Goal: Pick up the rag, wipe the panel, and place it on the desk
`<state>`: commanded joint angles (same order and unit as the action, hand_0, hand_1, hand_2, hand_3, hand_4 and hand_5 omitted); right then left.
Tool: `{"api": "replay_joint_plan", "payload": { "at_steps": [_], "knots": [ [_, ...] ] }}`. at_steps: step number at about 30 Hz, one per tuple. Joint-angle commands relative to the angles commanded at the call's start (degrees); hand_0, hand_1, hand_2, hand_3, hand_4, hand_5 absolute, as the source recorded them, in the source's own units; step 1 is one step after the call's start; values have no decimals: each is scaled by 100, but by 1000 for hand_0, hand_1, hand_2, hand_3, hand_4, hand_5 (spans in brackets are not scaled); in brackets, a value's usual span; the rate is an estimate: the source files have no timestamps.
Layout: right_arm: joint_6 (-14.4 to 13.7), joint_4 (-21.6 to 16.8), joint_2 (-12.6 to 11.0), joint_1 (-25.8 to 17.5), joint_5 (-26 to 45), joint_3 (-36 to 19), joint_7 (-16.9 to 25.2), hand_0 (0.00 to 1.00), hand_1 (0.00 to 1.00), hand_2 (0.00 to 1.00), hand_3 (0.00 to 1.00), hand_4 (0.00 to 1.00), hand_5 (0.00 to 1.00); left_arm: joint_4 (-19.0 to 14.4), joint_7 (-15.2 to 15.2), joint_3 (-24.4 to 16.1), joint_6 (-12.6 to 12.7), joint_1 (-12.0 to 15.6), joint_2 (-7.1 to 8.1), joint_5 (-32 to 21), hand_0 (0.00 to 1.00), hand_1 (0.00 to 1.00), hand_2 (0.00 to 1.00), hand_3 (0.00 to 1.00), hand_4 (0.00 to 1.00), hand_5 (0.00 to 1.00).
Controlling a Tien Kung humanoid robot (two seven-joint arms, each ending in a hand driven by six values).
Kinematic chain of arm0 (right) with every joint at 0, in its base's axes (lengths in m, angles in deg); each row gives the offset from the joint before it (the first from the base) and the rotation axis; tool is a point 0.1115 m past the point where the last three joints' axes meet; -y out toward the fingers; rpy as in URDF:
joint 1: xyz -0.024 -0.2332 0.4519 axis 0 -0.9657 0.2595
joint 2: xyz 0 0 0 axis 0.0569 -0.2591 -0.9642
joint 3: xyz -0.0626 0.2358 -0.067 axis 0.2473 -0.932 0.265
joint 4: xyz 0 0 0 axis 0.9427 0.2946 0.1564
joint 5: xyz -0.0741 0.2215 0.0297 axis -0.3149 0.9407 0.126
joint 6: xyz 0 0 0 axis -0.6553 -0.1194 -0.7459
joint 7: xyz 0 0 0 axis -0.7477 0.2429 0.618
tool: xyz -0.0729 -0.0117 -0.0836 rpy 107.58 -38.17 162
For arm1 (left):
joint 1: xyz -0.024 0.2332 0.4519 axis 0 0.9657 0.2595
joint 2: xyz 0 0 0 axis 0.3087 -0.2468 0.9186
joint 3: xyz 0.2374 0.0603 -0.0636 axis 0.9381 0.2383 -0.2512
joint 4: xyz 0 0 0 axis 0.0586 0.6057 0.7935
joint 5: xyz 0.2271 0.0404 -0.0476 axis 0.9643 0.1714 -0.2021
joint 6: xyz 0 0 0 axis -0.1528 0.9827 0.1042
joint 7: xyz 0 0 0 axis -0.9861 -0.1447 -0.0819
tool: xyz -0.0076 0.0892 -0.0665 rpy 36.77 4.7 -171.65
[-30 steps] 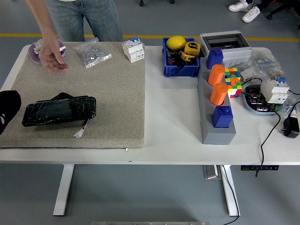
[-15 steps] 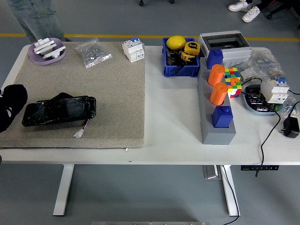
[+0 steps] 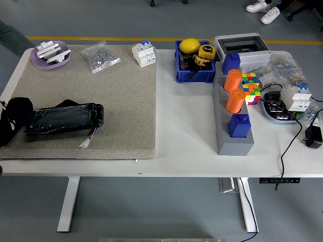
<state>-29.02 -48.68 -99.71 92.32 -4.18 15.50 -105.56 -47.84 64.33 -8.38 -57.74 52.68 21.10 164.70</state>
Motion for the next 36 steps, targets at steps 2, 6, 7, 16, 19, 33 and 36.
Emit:
{"api": "replay_joint_plan", "payload": {
  "at_steps": [2,6,7,16,19,33,36],
  "knots": [
    [1,1,1,1,1,-2,-2,786,543,692,711,998,719,-2,21,-1,-31,0,4,12,567,792,769,618,707,2],
    [1,5,1,-5,1,-10,-6,787,544,692,711,998,718,-21,41,-2,-77,5,19,16,589,806,792,637,733,2],
    [1,5,0,-6,1,-6,-6,787,544,692,711,998,718,-24,41,5,-101,8,26,-2,589,806,792,637,733,2],
    [0,8,-6,-7,-2,9,-10,788,544,692,711,998,718,-105,40,-18,-159,60,60,-16,595,814,798,644,739,2],
    [-1,7,-7,-10,-4,17,-12,788,545,692,711,998,718,-150,41,-73,-150,88,89,1,597,813,796,644,749,2],
    [-15,6,-16,-24,-28,15,-18,788,543,692,711,998,717,-580,-14,-541,-180,306,280,-27,597,812,795,632,762,2],
    [-16,3,-27,-32,-26,32,-20,788,543,693,711,998,718,-726,-65,-681,-217,413,312,-208,587,804,794,627,766,6]
  ]
}}
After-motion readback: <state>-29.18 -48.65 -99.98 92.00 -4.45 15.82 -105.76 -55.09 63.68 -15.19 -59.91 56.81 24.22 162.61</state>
